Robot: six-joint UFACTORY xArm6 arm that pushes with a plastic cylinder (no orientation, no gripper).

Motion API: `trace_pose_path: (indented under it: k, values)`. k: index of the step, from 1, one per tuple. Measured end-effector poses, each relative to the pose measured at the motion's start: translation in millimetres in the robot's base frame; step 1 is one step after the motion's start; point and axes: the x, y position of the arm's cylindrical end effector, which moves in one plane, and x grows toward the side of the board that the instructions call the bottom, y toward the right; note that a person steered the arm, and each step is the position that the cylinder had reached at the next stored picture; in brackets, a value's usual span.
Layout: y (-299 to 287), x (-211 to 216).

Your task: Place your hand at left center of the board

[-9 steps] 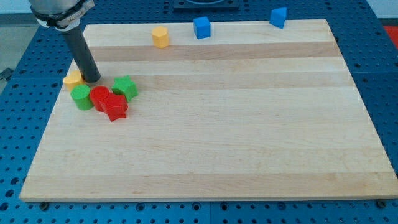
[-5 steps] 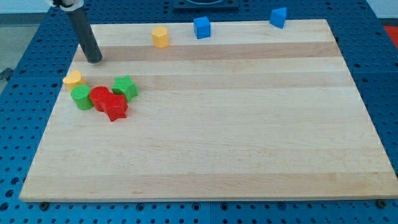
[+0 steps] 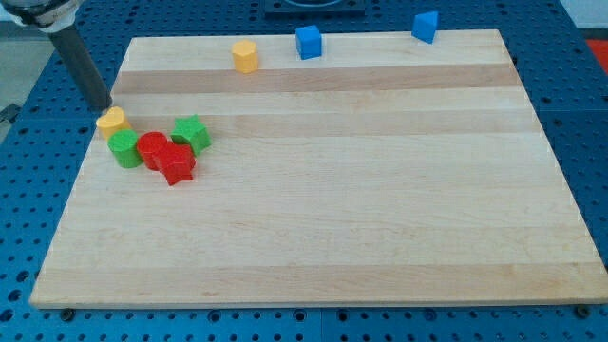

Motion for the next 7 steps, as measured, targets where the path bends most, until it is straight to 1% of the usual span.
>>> trace_pose_path:
  k: [2, 3, 5, 6, 7]
  values:
    - [0.2, 7.3]
    - [0.2, 26.0]
    - [0.4, 40.5]
    - [0.4, 87.6]
    - [0.4, 98.1]
